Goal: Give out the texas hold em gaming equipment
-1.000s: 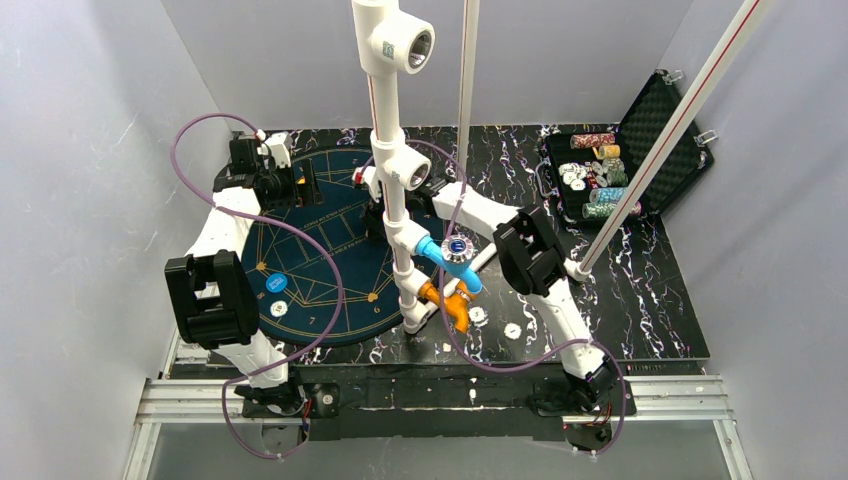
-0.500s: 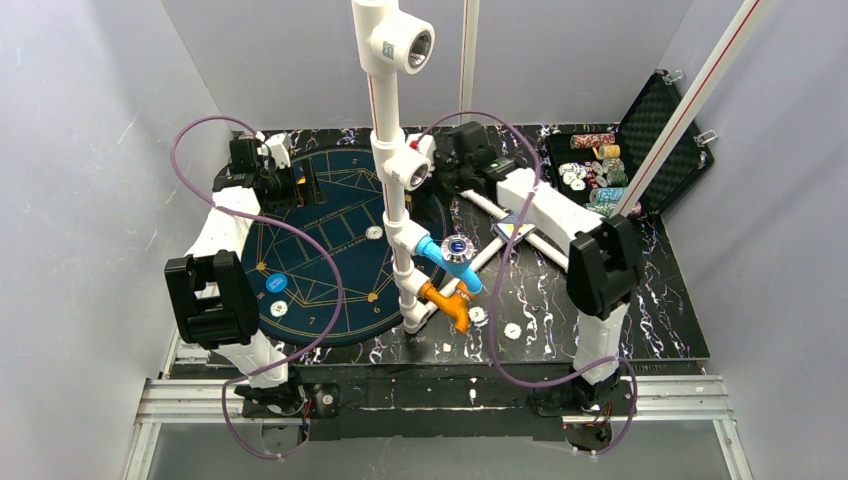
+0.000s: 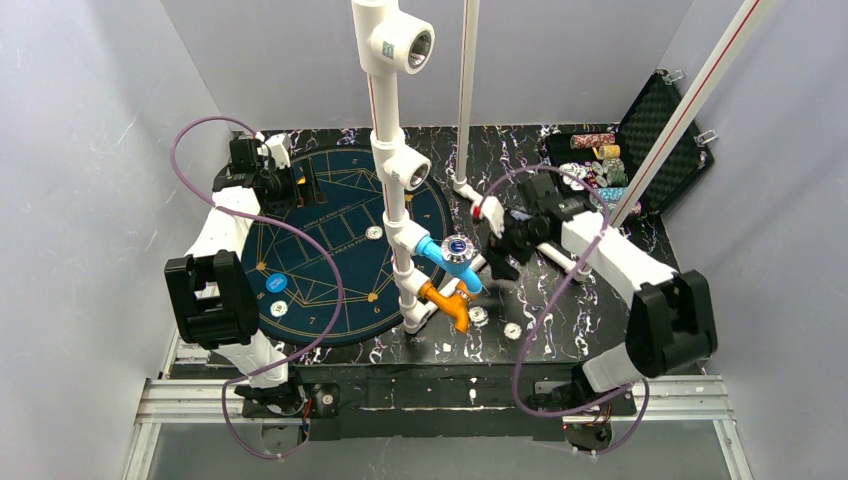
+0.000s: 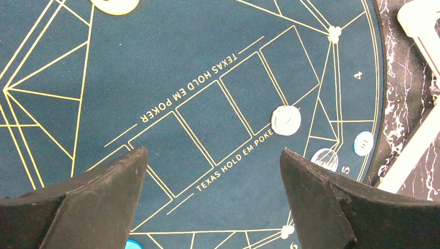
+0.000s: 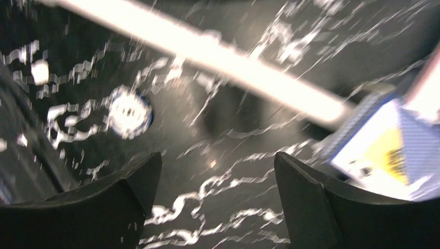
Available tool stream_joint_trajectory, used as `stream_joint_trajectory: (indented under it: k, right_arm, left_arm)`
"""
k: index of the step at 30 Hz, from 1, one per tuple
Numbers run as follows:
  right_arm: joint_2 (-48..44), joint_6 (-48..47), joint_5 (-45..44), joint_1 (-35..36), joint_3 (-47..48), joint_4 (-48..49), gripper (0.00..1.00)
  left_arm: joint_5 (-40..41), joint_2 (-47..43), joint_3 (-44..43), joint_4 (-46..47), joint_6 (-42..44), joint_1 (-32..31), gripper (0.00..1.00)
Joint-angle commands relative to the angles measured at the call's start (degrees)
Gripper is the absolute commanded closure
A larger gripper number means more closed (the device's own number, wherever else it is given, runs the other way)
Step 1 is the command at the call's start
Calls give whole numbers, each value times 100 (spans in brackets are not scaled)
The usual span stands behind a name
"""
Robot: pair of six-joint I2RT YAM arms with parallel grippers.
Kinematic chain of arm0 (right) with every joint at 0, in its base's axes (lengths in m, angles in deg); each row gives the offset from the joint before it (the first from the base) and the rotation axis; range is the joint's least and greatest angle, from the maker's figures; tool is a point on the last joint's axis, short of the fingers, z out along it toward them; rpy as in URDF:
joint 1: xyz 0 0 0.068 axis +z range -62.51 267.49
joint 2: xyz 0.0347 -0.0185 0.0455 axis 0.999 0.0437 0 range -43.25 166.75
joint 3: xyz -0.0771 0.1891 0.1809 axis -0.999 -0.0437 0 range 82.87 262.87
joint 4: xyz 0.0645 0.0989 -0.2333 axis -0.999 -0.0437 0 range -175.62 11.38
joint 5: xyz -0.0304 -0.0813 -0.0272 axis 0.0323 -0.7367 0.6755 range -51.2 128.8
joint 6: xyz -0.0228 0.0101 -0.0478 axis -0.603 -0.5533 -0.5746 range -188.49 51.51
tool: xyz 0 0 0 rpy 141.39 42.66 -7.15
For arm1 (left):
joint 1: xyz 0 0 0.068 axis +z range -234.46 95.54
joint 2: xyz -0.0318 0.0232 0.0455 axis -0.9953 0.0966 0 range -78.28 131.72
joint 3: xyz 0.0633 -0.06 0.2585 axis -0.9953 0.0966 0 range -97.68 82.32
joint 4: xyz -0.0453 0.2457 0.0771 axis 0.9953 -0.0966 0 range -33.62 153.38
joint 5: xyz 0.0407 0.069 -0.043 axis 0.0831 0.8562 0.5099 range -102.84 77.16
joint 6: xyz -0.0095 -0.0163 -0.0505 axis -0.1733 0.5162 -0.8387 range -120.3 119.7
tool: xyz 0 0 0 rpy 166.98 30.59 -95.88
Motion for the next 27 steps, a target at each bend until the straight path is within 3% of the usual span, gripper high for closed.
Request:
stream_joint_trajectory:
  k: [1, 9, 17, 27]
  right_arm:
    - [-759, -822, -702, 66, -1175, -499, 13]
    - [-1447, -617, -1425, 885, -2248, -161, 13]
    - [-1628, -196, -1968, 1792, -2622, 138, 12]
    - [-1510, -67, -2169, 2226, -2846, 475, 12]
  left_arm:
    - [-6, -297, -96, -64, 13, 47, 1]
    - [-102, -220, 8, -7, -80, 33, 1]
    - [-90, -268, 93, 8, -145, 40, 1]
    - [-113, -267, 23, 2, -233, 46, 1]
